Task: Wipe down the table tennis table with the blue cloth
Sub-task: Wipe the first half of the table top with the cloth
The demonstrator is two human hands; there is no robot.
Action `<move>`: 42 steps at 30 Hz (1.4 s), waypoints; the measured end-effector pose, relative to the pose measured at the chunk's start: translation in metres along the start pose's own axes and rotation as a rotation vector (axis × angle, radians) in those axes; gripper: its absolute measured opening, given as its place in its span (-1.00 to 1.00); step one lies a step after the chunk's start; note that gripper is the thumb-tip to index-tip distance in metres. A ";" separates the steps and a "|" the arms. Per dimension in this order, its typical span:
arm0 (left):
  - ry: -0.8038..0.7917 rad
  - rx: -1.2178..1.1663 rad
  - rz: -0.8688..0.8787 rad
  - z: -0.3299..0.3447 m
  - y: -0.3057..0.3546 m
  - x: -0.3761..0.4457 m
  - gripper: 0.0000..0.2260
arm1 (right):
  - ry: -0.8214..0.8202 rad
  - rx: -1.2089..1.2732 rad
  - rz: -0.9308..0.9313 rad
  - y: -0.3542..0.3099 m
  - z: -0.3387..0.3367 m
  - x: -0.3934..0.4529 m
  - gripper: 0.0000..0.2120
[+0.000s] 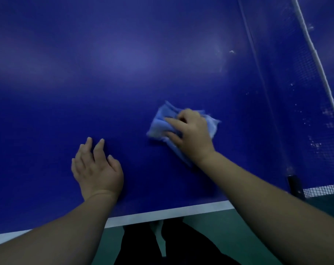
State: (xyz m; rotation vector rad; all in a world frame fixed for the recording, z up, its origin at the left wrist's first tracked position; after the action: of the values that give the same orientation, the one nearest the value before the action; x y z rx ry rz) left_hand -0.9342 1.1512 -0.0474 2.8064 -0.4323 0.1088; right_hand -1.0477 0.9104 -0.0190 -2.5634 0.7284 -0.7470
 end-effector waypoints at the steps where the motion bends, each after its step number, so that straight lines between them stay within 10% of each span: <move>1: 0.002 -0.001 0.002 0.000 0.000 0.000 -0.59 | 0.031 -0.032 0.034 0.016 -0.013 -0.009 -0.73; 7: -0.007 0.007 0.009 0.000 0.001 0.000 -0.59 | 0.228 -0.341 0.564 0.116 -0.050 0.033 -0.69; 13: -0.015 0.011 0.011 -0.001 0.002 0.000 -0.59 | 0.010 -0.021 0.000 0.013 -0.014 -0.013 -0.71; 21: 0.000 0.011 0.023 -0.001 0.003 0.001 -0.52 | 0.391 -0.318 0.744 0.170 -0.083 0.038 -0.71; 28: -0.007 0.024 0.002 -0.001 0.000 0.000 -0.50 | 0.145 -0.113 0.251 0.068 -0.027 0.018 -0.72; 36: -0.003 0.031 -0.009 0.002 -0.005 0.001 -0.50 | 0.342 -0.335 0.715 0.164 -0.039 0.094 -0.68; 42: -0.027 0.037 -0.023 0.002 -0.004 0.001 -0.49 | 0.055 -0.083 0.226 0.052 0.016 0.071 -0.69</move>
State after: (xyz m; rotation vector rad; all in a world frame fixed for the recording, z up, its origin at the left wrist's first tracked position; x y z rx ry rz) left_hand -0.9317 1.1535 -0.0505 2.8513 -0.4089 0.0751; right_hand -1.0066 0.8315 -0.0293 -2.4847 1.0663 -0.7297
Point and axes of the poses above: each hand's wrist, its own x-axis towards the middle knuckle, its own z-axis out of the palm, y = z × x, the point moved 8 cm from there along x, towards the middle knuckle, and after that the axes turned 13 degrees about y, right-handed, at the moved point
